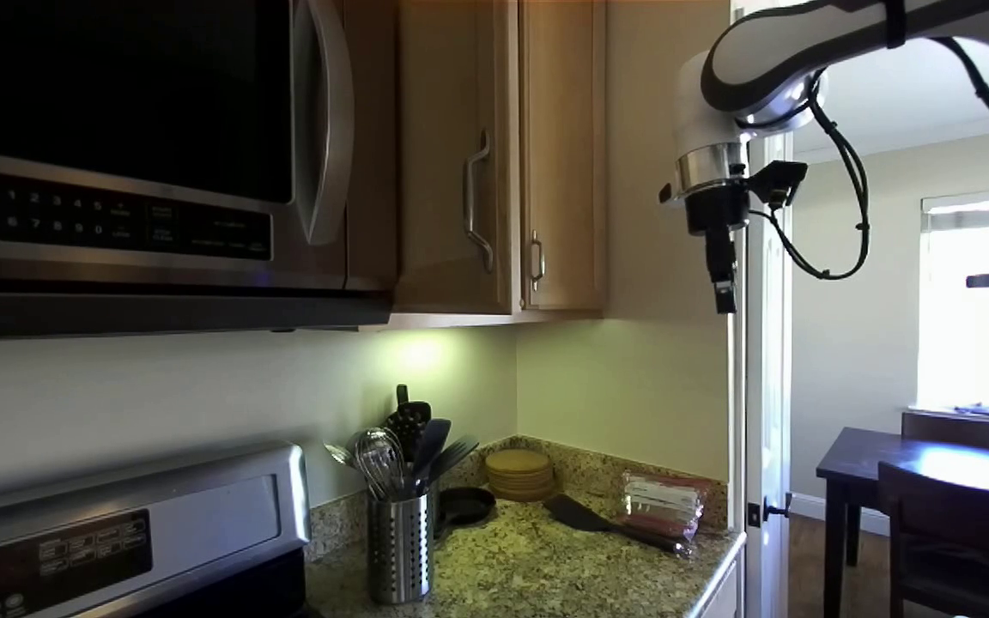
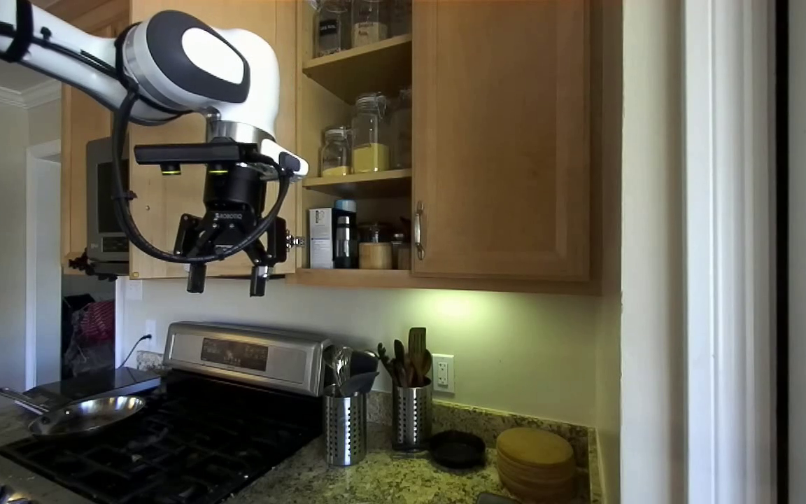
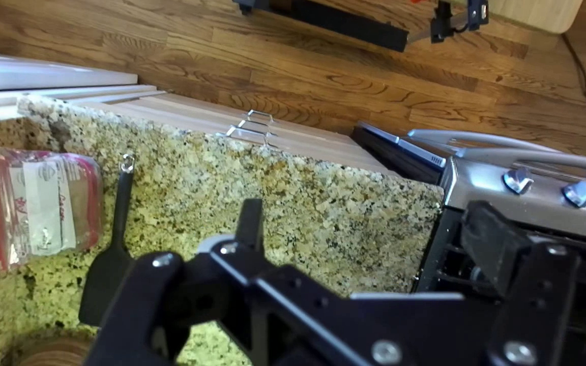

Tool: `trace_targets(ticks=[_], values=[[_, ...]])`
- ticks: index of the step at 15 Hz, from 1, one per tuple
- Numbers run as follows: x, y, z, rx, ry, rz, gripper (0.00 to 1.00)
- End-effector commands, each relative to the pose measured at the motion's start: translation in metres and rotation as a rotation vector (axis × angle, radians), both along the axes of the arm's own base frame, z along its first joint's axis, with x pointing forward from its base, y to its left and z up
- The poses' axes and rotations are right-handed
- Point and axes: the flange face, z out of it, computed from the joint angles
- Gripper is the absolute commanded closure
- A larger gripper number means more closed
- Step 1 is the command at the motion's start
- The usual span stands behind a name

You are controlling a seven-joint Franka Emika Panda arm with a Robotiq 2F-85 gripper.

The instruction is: Close the top left cupboard door

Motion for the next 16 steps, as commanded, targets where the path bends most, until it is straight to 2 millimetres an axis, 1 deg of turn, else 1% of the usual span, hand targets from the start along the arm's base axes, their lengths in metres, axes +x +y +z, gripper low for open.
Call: trace_targets(ticks=[1, 4, 7, 9, 13, 14, 16], values=[[-0.016, 0.023, 0.012, 0.037, -0.097, 0.015, 0.0], [-0.023, 0.042, 0.025, 0.096, -0.157, 0.05, 0.0], [-0.027, 0.058, 0.038, 0.121, -0.23, 0.037, 0.0], [-0.026, 0.068, 0.045, 0.127, -0.275, 0.015, 0.0], [-0.015, 0.093, 0.054, 0.109, -0.351, 0.005, 0.0], [-0.013, 0.083, 0.056, 0.098, -0.315, 0.025, 0.0], [-0.013, 0.088, 0.056, 0.094, -0.317, 0.031, 0.0]])
